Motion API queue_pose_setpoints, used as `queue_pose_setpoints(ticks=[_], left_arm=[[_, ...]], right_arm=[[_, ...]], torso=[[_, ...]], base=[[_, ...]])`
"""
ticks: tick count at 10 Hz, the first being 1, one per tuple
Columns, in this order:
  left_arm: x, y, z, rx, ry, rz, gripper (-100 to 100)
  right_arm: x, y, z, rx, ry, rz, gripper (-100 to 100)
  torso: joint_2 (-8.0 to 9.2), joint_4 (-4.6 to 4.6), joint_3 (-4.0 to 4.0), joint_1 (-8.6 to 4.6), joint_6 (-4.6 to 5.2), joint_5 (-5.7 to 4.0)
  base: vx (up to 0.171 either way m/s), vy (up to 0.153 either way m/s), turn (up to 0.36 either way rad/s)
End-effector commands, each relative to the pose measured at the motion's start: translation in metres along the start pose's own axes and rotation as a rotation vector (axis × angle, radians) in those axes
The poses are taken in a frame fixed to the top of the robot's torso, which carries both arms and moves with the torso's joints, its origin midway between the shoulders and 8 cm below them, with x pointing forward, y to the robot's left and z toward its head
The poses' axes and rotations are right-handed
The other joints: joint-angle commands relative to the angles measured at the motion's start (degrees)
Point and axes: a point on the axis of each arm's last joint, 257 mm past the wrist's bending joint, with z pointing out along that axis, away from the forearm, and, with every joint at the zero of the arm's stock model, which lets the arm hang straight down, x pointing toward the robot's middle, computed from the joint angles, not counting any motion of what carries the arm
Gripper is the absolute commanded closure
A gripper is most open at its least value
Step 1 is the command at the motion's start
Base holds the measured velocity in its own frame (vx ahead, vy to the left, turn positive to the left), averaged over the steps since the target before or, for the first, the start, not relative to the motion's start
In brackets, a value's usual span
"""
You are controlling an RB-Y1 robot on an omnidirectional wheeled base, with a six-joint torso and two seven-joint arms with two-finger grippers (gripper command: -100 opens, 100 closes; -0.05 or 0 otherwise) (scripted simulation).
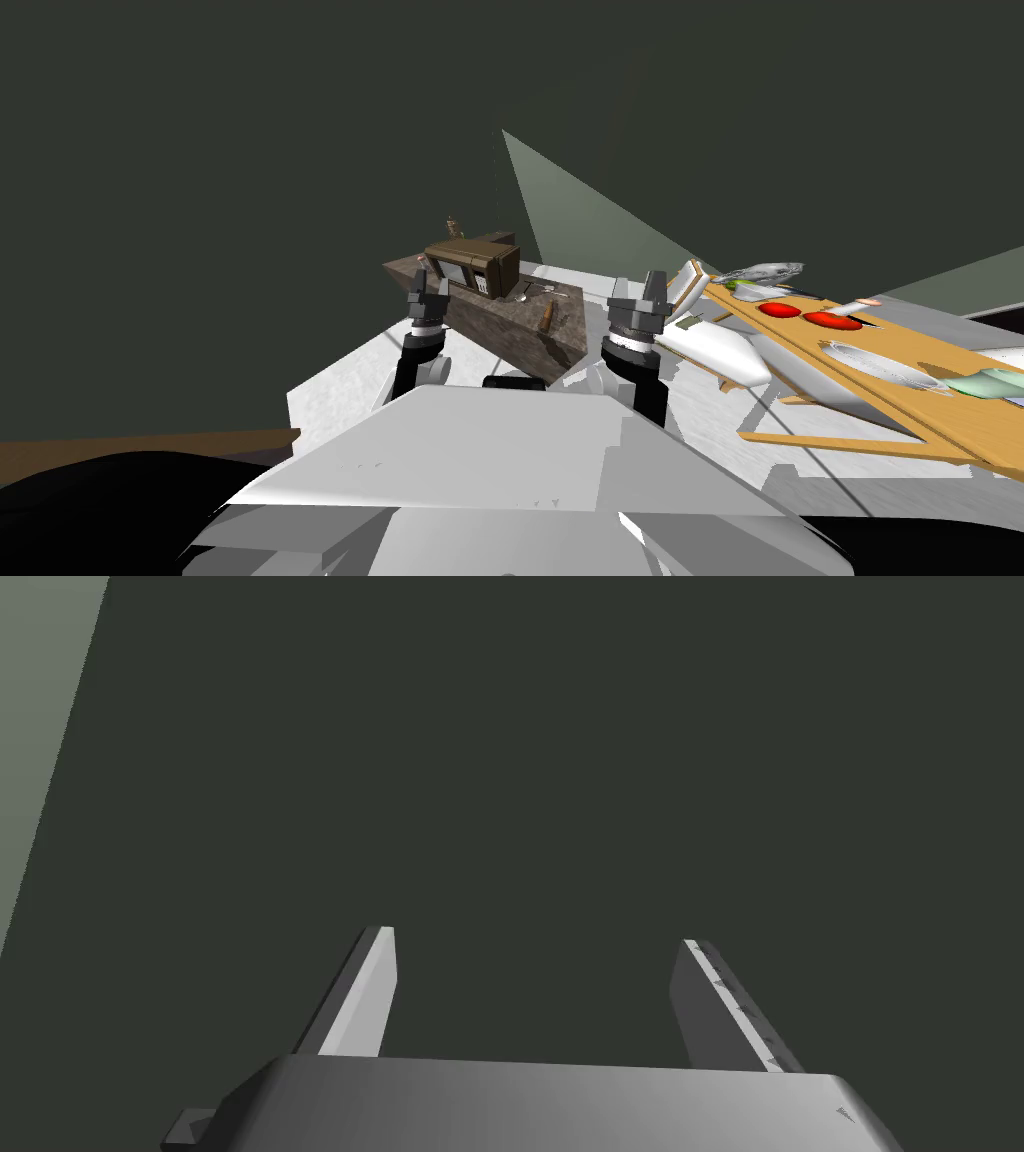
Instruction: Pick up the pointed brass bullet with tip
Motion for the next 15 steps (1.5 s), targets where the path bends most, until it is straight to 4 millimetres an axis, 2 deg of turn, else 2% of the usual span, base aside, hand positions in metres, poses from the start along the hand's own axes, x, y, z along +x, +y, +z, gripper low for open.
queue_pose_setpoints(ticks=[1,7,8,10,15], left_arm=[[0.000,0.000,0.000,0.000,0.000,0.000,0],[0.000,0.000,0.000,0.000,0.000,0.000,0],[0.000,0.000,0.000,0.000,0.000,0.000,0],[0.000,0.000,0.000,0.000,0.000,0.000,0],[0.000,0.000,0.000,0.000,0.000,0.000,0]], right_arm=[[0.007,0.002,0.002,-0.011,0.038,-0.020,-100],[0.055,0.013,0.009,-0.116,0.261,-0.190,-100],[0.057,0.013,0.009,-0.117,0.266,-0.198,-100],[0.077,0.017,0.009,-0.175,0.347,-0.270,-100],[0.104,0.018,0.004,-0.250,0.454,-0.387,-100]], torso=[[0.00,0.00,0.00,0.00,0.00,0.00],[0.31,0.07,0.18,-0.21,0.00,-0.05],[0.32,0.07,0.18,-0.25,0.00,-0.06],[0.22,0.05,0.13,-0.12,-0.01,-0.03],[0.19,0.05,0.11,-0.12,0.00,-0.03]], base=[[-0.018,-0.008,0.010],[-0.068,-0.036,0.028],[-0.058,-0.034,0.024],[-0.067,-0.024,0.044],[-0.054,-0.027,0.034]])
